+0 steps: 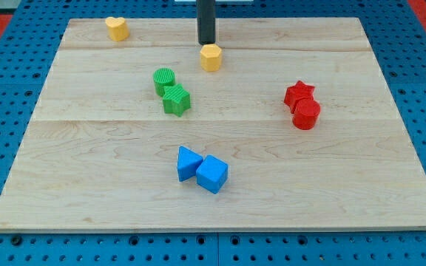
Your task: Push the yellow hexagon top right side of the green circle
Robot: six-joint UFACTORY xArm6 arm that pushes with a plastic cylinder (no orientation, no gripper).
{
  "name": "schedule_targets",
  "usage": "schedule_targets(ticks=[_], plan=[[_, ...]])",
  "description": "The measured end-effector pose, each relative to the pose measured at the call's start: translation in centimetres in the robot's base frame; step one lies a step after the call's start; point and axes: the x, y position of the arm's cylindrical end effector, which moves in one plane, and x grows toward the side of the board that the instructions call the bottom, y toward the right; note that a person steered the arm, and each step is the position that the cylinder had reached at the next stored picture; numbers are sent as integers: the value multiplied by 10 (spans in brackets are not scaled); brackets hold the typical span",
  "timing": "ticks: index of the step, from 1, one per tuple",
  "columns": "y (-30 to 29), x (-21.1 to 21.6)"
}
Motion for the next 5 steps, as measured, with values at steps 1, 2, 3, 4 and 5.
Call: schedule_targets(ticks=[1,2,3,4,5], plan=[[15,17],[57,22],[81,27],[44,26],[35,28]])
